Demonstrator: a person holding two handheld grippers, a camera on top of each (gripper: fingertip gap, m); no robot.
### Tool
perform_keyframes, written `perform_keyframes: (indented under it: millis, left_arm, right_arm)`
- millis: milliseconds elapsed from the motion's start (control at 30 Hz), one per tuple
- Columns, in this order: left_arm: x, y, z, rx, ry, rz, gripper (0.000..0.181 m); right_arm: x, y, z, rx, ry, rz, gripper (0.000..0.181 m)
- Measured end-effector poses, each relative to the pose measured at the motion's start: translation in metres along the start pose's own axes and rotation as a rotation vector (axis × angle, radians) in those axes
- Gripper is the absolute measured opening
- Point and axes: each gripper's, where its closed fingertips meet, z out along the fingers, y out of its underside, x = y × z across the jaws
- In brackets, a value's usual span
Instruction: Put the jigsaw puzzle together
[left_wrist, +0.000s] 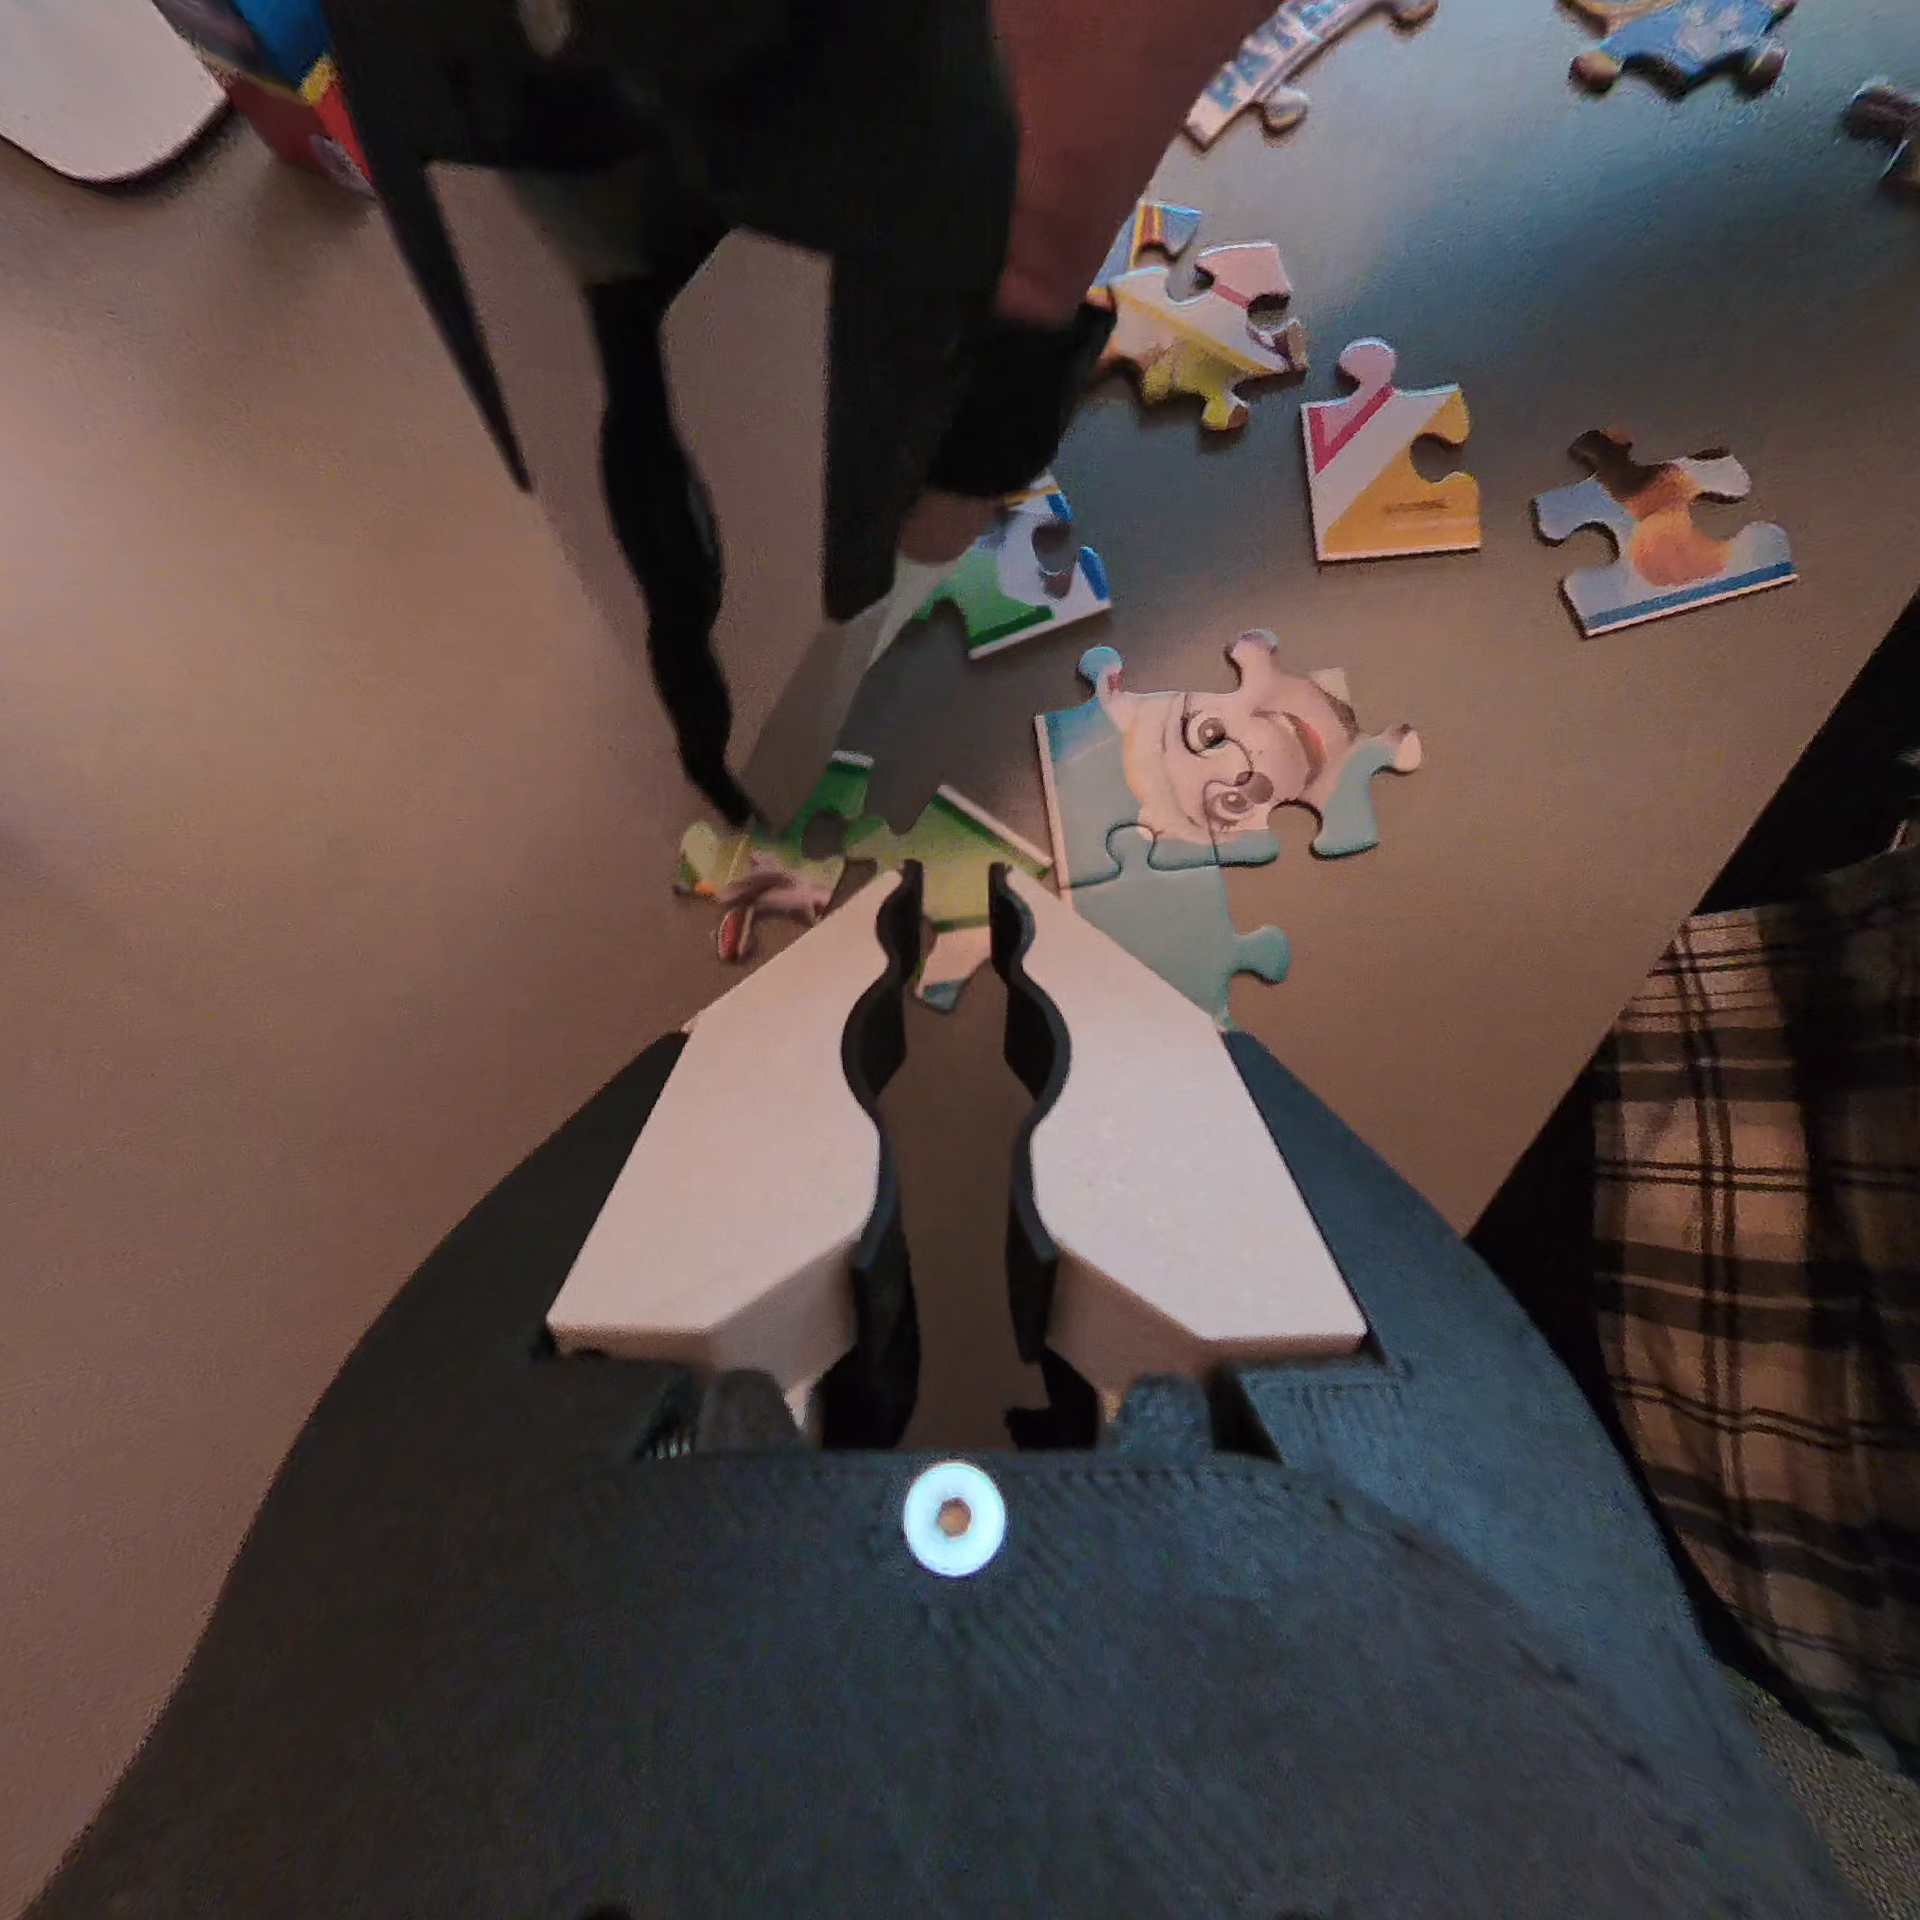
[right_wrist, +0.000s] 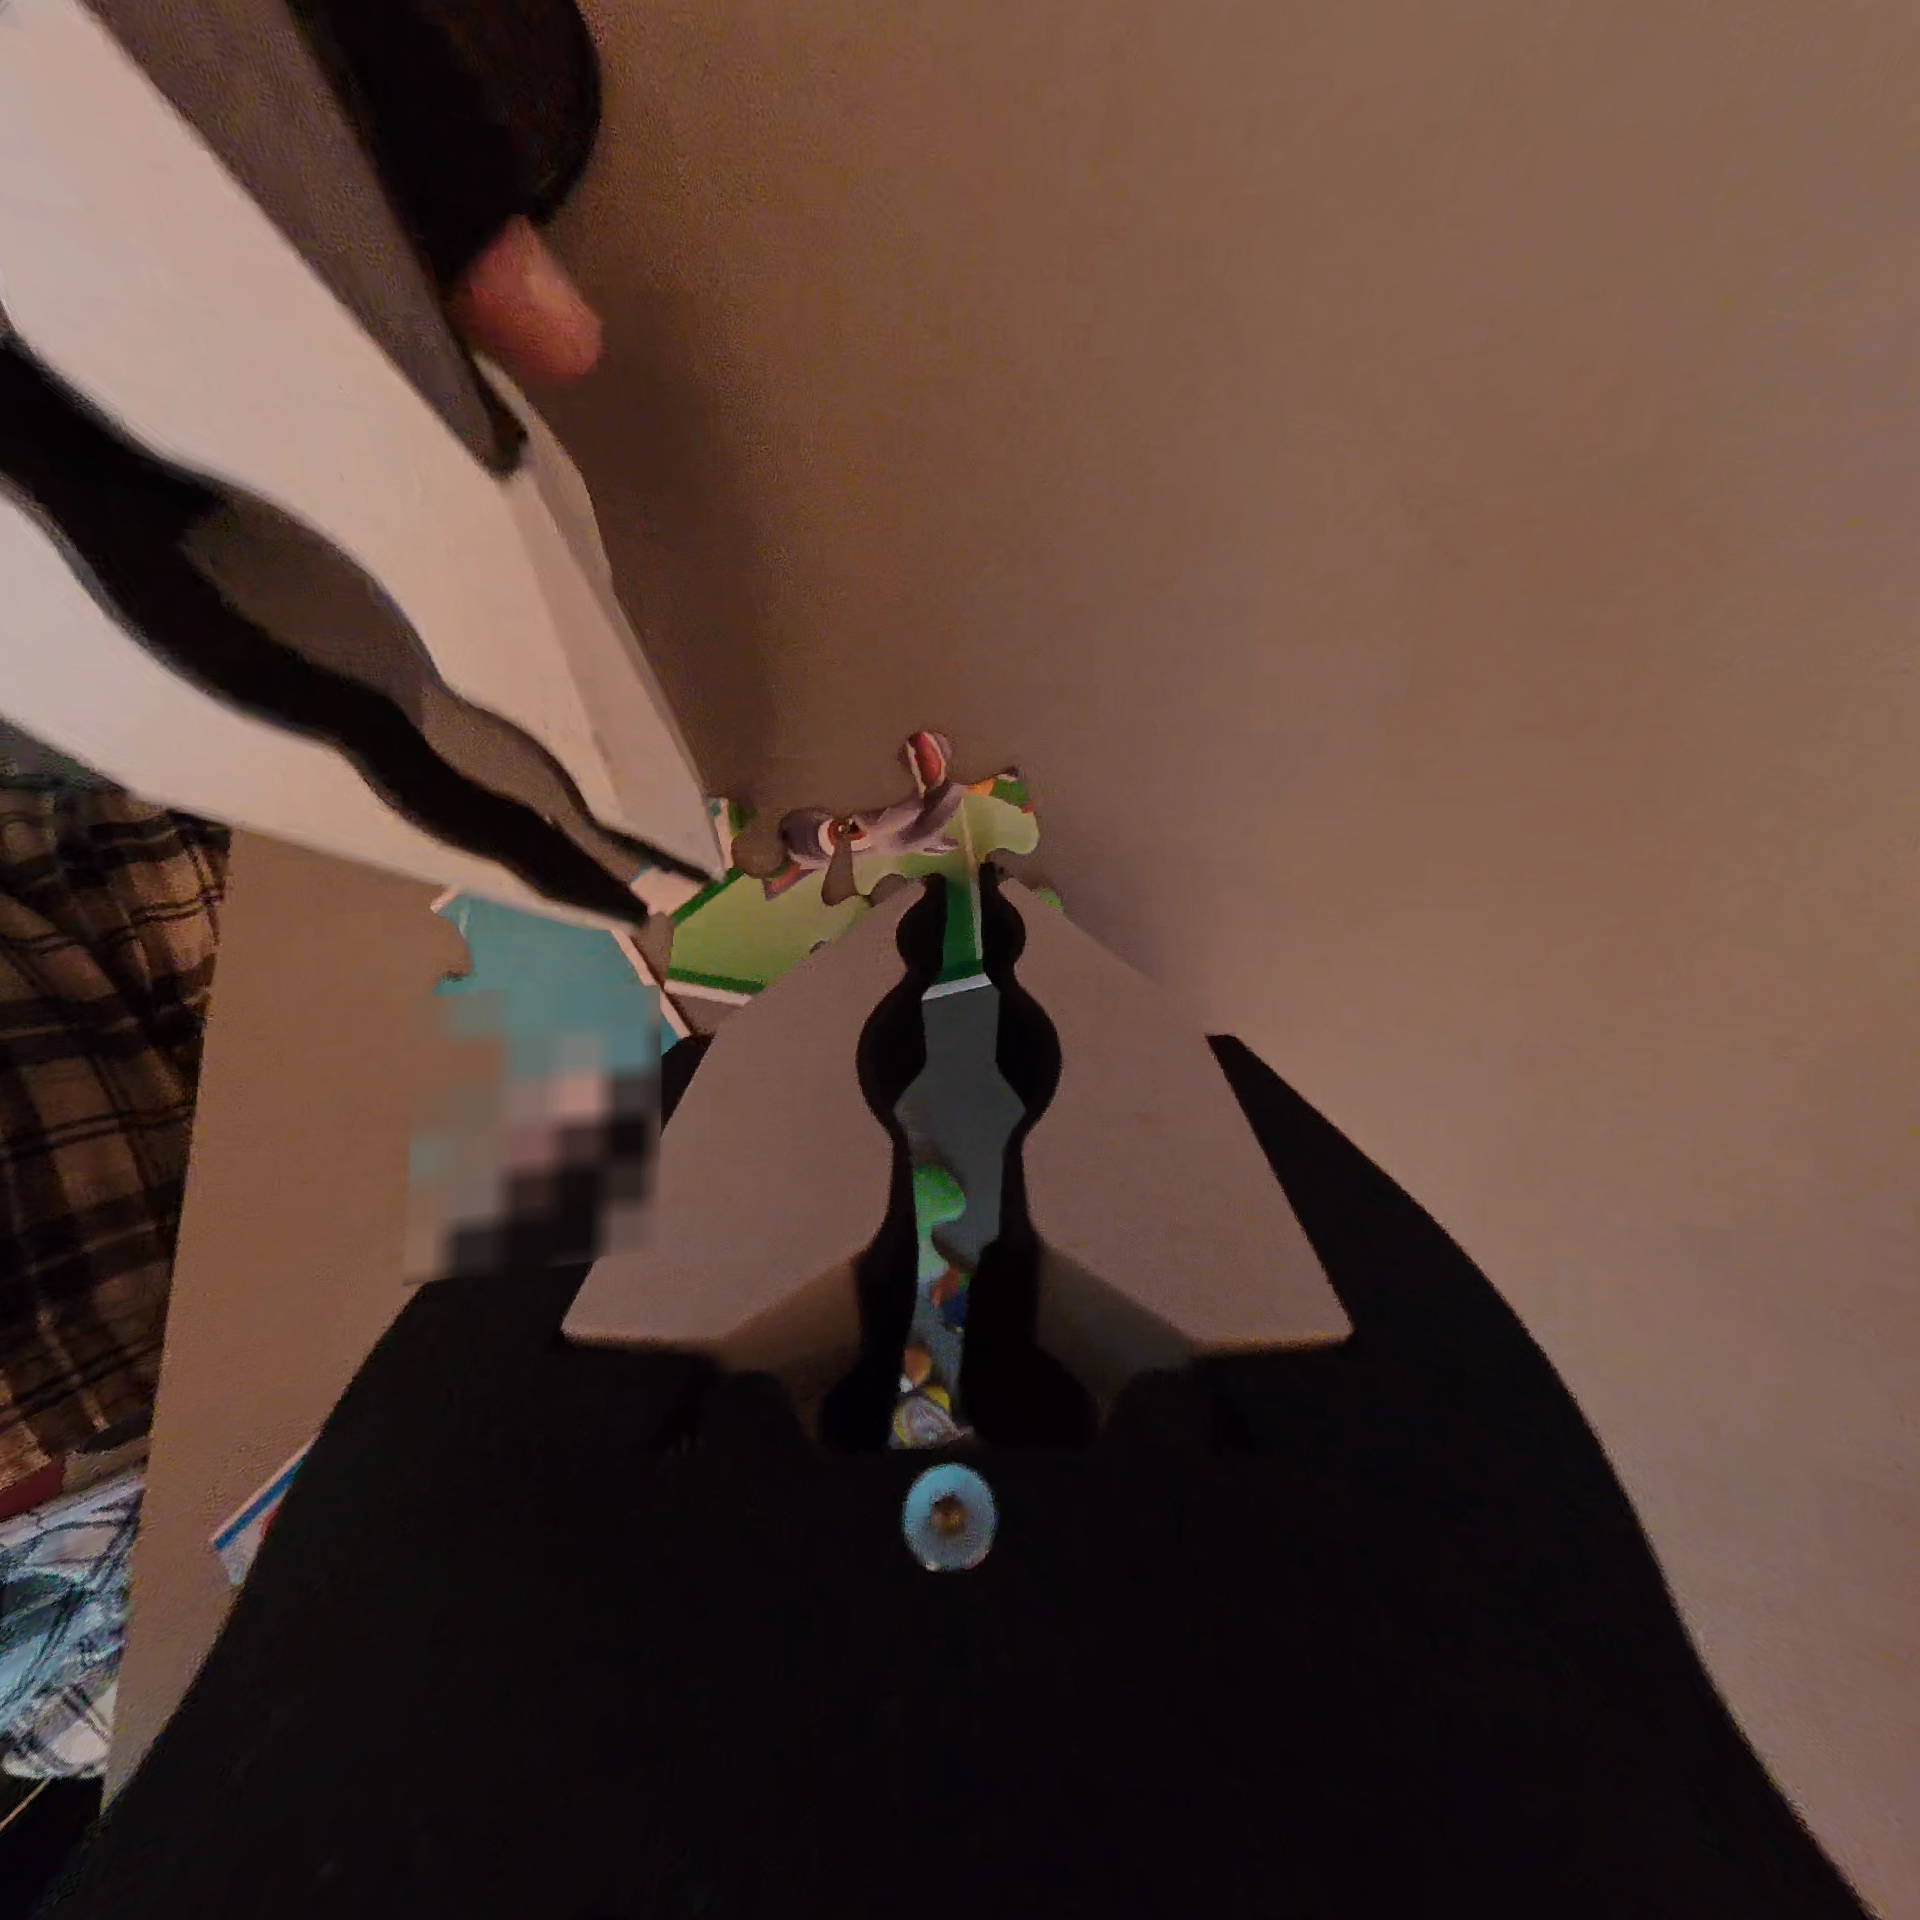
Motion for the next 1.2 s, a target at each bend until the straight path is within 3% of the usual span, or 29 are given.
perform_keyframes:
  millis: [133,467,633,767,900,1033,1200]
  left_arm:
    - [0.008,0.017,0.005,-0.069,0.016,-0.021,0.003]
    - [0.020,0.052,-0.027,-0.103,-0.012,-0.155,0.000]
    - [0.037,0.063,-0.041,-0.074,-0.047,-0.082,0.029]
    - [0.059,0.067,-0.049,-0.032,-0.064,0.027,0.041]
    - [0.070,0.082,-0.049,-0.099,-0.129,0.136,0.056]
    - [0.066,0.080,-0.047,-0.107,-0.300,0.289,0.032]
    - [0.072,0.077,-0.048,-0.074,-0.447,0.368,0.019]
  right_arm:
    - [-0.007,-0.010,0.008,0.016,0.000,0.016,0.004]
    - [-0.034,-0.029,0.026,0.039,0.000,0.054,0.003]
    - [-0.050,-0.033,0.031,0.043,0.007,0.066,0.003]
    - [-0.063,-0.033,0.033,0.059,-0.010,0.083,0.002]
    - [-0.069,-0.032,0.034,0.060,0.011,0.094,0.002]
    - [-0.076,-0.032,0.035,0.070,0.013,0.104,0.002]
    - [-0.080,-0.030,0.034,0.079,0.025,0.113,0.002]
